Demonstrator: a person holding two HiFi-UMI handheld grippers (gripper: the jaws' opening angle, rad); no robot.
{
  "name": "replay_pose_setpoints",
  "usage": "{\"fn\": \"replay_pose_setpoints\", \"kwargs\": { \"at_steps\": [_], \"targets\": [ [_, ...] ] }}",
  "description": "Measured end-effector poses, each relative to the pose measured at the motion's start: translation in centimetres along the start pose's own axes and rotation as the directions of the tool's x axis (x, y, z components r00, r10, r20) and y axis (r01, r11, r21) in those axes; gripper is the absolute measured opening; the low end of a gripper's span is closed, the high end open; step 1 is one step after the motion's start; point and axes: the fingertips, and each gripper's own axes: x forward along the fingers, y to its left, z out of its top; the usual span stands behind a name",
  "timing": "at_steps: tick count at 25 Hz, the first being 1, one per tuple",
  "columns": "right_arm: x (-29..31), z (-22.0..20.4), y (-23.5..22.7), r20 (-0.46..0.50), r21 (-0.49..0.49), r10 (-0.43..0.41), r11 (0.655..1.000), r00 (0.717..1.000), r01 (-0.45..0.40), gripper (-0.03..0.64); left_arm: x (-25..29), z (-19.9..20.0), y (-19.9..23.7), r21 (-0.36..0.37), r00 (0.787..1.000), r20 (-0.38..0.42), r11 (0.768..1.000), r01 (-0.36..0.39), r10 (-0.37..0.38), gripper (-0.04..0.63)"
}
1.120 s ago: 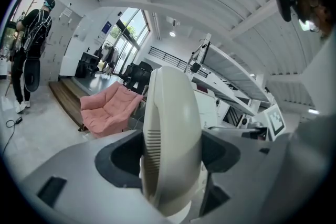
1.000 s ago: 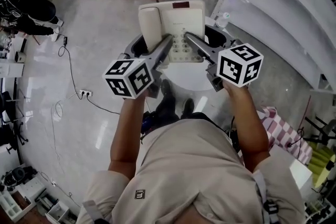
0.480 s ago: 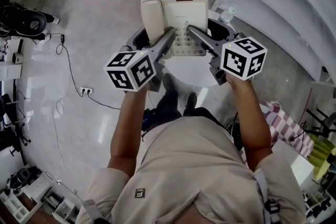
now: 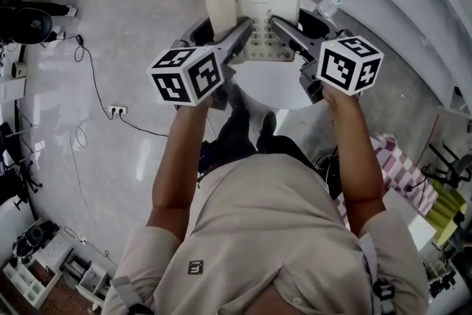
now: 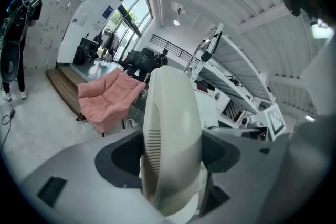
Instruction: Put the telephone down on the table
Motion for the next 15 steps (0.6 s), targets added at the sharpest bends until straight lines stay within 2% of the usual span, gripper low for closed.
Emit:
{"fn": "replay_pose_setpoints", "kwargs": {
  "at_steps": [15],
  "targets": [
    [4.3,-4.2,-6.0,-0.059,0.095,-0.002,0.995,0.998,0.008,0.235,5.7,-4.3,4.3,-0.05,0.993,-0.113,0.998,-0.032,0.026,0.314]
  ]
}}
